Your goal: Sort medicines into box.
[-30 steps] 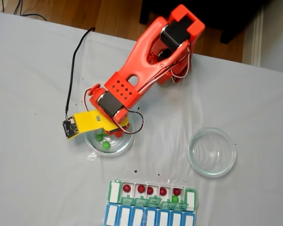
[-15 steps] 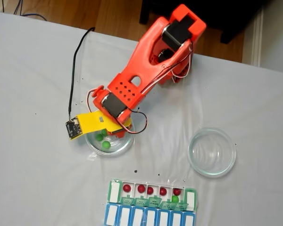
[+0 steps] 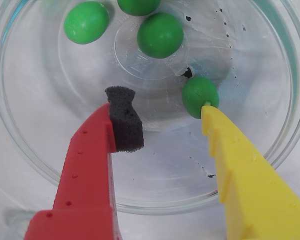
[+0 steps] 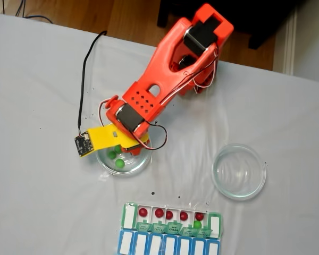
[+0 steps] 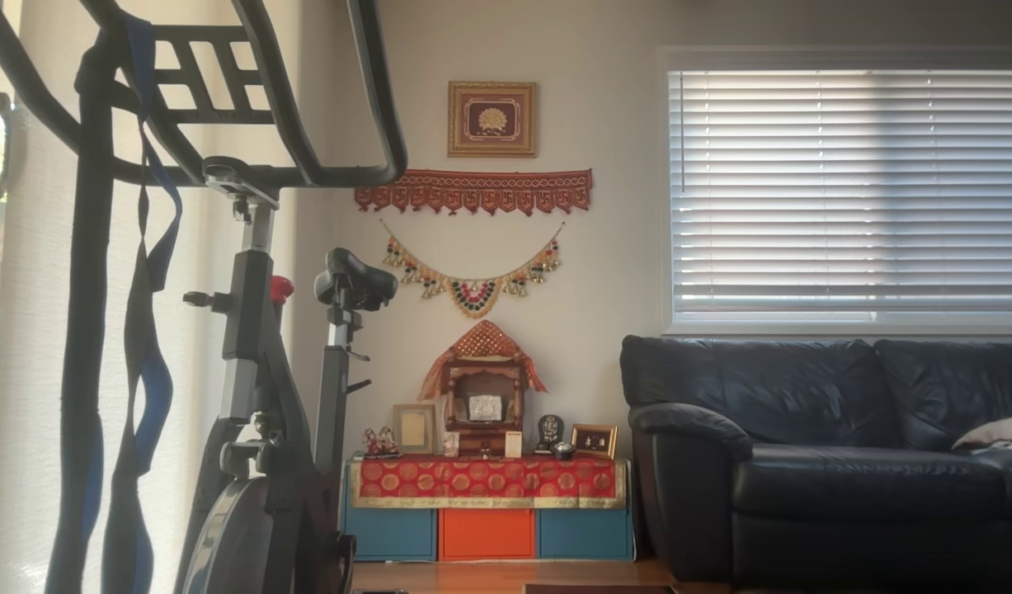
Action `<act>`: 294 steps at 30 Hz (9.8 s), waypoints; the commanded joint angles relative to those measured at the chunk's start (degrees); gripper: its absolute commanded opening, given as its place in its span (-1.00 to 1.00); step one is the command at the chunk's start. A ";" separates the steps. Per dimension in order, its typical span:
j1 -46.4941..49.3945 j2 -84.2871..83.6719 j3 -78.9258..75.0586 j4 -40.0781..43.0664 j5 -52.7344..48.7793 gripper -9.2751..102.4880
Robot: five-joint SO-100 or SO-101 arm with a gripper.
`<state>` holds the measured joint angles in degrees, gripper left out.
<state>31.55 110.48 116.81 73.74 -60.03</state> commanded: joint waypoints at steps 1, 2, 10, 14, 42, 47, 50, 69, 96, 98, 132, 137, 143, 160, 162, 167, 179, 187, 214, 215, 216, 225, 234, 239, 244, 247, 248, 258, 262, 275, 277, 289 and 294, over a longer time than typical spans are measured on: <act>-0.09 2.72 0.26 -0.09 0.00 -0.45; -0.09 2.72 0.44 -0.09 0.18 -0.45; -0.18 2.72 1.41 -0.09 0.44 -0.47; 0.09 2.99 1.67 -1.14 0.53 -0.49; 0.35 -0.44 -3.78 3.60 4.75 -0.45; -0.62 -2.11 -3.87 4.92 5.36 -0.46; -1.05 -2.99 -3.87 5.71 5.54 -0.46; -2.11 -5.62 -3.52 3.87 6.50 -0.49; -2.64 -4.39 0.79 0.70 6.77 -0.82; -2.64 -4.39 0.70 0.70 6.86 -0.81; -8.17 1.23 -22.76 -3.60 28.21 -0.81; -12.57 1.41 -30.06 2.64 31.90 -0.81; -19.78 0.88 -32.34 3.87 36.30 -0.82; -36.12 -20.83 -50.45 9.76 48.69 -0.82; -36.56 -21.45 -51.42 9.93 49.31 -0.82; -37.44 -23.12 -55.11 11.34 50.19 -0.82; -38.23 -31.64 -66.01 13.18 52.29 -0.82; -37.71 -41.31 -83.06 22.06 53.53 -0.82; -37.35 -35.16 -70.93 8.61 59.77 -0.82; -37.44 -34.98 -70.58 8.44 59.94 -0.82; -37.44 -34.89 -70.49 8.35 60.12 -0.82; -37.62 -34.98 -74.53 12.83 60.64 -0.82; -38.50 -34.98 -76.82 14.77 61.35 -0.82; -38.76 -36.21 -78.93 15.56 62.14 -0.82; -38.85 -36.30 -78.66 14.06 63.72 -0.82; -39.20 -35.33 -75.94 11.69 64.25 -0.82; -39.37 -34.98 -74.71 10.81 64.42 -0.82; -39.99 -31.20 -65.92 3.69 66.09 -0.82; -39.99 -30.15 -64.69 2.72 66.01 -0.79; -39.46 -26.37 -61.79 3.78 63.72 -0.40; -39.46 -26.54 -61.96 3.96 63.46 -0.40; -38.94 -26.89 -63.28 5.62 61.35 -0.41; -38.58 -26.89 -63.46 5.80 60.47 -0.45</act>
<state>-7.56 74.71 56.34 79.28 1.05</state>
